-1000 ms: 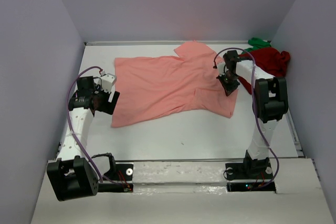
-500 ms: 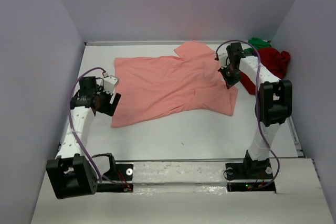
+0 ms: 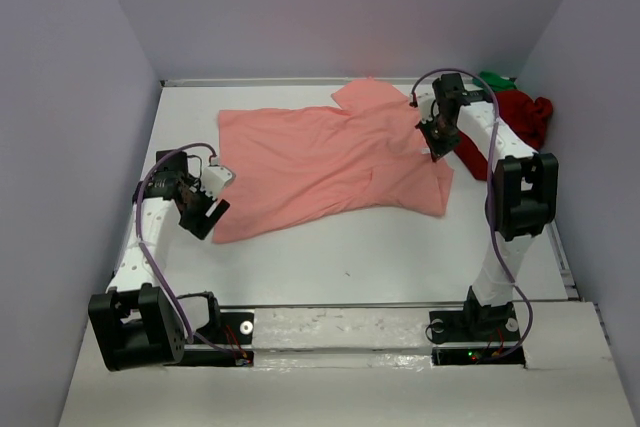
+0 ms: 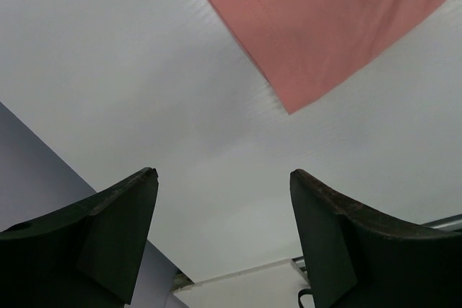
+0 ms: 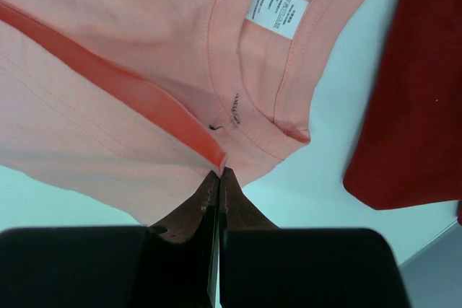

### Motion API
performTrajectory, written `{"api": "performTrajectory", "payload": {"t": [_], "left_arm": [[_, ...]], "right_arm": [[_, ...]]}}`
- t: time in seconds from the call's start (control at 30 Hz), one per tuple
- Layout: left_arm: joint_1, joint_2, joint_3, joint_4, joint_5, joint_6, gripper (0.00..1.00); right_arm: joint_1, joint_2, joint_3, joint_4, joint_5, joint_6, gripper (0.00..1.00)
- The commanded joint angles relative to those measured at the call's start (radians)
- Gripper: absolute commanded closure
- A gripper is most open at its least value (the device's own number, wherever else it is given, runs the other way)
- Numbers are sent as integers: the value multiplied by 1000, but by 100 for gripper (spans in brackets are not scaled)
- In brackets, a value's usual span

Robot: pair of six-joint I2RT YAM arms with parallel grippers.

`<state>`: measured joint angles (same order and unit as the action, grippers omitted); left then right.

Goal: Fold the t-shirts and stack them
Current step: Flatten the tshirt out

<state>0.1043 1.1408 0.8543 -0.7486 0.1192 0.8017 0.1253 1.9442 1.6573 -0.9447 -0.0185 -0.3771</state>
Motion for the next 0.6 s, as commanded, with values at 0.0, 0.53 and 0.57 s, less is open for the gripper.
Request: {"api": "performTrajectory", "payload": {"t": [0.0,0.53,0.57], "left_arm": [[-5,-33,61,-100,16,103,15],[-34,3,0,-54,85,287,15],[-40,17,-7,-37,86,298,15]], "right_arm": [[-6,21,62,-20,-4,7,100],[-6,52,59,-26,5,26,100],[-6,52,56,-28,11,29,100]]}}
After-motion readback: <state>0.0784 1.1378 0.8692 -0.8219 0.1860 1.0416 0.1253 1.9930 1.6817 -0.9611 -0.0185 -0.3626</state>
